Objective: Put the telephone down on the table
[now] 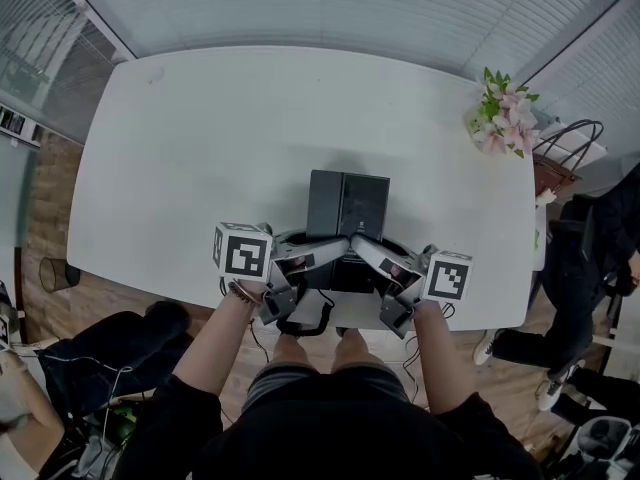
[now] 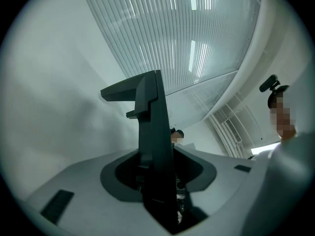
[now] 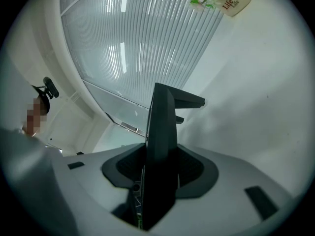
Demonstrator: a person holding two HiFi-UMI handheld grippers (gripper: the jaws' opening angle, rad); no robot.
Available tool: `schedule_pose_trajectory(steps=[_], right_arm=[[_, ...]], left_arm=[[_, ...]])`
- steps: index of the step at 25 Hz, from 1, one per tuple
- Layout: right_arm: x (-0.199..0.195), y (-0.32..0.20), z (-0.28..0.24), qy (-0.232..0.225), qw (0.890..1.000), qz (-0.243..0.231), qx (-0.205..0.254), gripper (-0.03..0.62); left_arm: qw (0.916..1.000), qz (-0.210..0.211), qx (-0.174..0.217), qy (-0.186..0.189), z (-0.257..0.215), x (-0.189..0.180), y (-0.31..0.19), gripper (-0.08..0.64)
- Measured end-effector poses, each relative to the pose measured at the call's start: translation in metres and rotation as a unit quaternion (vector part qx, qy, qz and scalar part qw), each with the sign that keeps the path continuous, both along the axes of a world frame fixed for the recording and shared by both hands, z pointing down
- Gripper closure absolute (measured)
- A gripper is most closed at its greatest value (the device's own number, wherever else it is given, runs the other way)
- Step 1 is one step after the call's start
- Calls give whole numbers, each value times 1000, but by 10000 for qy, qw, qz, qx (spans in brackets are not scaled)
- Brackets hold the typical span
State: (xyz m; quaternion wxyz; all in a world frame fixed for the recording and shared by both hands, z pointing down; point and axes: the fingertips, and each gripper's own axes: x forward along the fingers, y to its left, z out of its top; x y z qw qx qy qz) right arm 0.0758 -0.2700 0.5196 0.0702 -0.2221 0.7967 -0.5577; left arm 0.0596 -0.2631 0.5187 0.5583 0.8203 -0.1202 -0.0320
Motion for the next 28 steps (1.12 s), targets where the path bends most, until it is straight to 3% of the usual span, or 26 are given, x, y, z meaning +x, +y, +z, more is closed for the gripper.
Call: schedule_pose_trajectory(steps=[7, 10, 15, 20, 28], right_arm=[[-3, 2, 0, -251, 9994, 96, -200, 405], [4, 0, 7, -21, 9998, 141, -148, 405], [-1, 2, 3, -194, 9995, 108, -204, 405], [5, 0, 10, 52, 9997, 131, -189, 414], [9, 2, 15, 416, 9987, 189, -214, 400]], left_arm=[[9997, 103, -225, -94, 5, 0, 0, 376], [9995, 142, -261, -108, 6, 2, 1, 376], [9993, 173, -309, -94, 6, 2, 2, 376], [9981, 234, -547, -132, 8, 5, 2, 364], [9973, 175, -364, -612, 12, 3, 2, 341]])
